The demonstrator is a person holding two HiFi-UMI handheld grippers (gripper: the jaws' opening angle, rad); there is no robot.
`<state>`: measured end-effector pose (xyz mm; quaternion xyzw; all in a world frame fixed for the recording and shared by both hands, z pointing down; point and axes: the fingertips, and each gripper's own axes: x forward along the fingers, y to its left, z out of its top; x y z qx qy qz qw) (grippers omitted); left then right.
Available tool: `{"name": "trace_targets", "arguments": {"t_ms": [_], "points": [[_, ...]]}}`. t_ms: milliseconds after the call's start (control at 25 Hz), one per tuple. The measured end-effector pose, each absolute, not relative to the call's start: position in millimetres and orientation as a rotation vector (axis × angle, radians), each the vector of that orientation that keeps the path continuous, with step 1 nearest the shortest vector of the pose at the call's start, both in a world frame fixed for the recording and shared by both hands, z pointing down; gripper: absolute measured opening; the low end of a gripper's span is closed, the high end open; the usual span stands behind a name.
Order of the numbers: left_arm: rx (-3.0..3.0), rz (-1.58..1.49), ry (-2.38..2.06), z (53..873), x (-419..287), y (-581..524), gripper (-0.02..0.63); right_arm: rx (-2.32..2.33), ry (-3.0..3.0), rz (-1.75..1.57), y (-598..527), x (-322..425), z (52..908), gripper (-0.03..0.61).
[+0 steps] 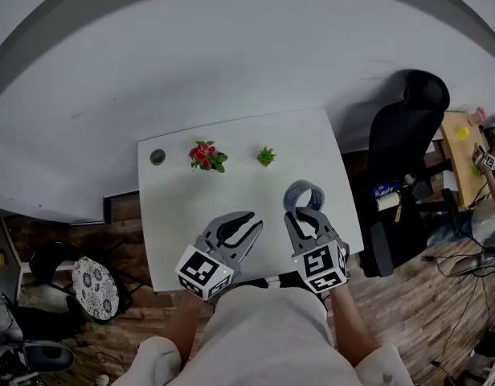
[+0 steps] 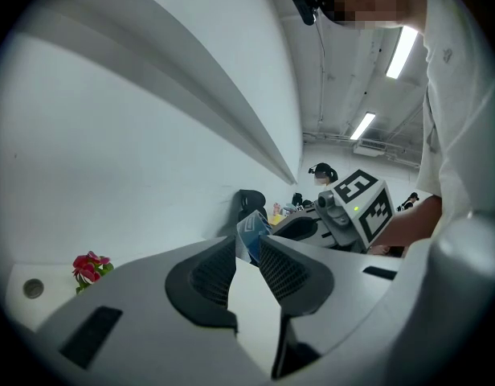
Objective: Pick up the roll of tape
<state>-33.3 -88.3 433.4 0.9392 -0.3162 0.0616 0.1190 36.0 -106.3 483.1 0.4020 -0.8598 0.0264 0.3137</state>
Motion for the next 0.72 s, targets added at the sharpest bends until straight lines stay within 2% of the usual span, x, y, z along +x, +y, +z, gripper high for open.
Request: {"name": "trace_targets", "arguments": {"t_ms": [720], "points": [[2.765, 0.168, -1.004, 418.4, -42.1, -99.2, 0.035, 1.203, -2.573, 0.266, -103.2, 50.6, 424.1, 0.048]]}}
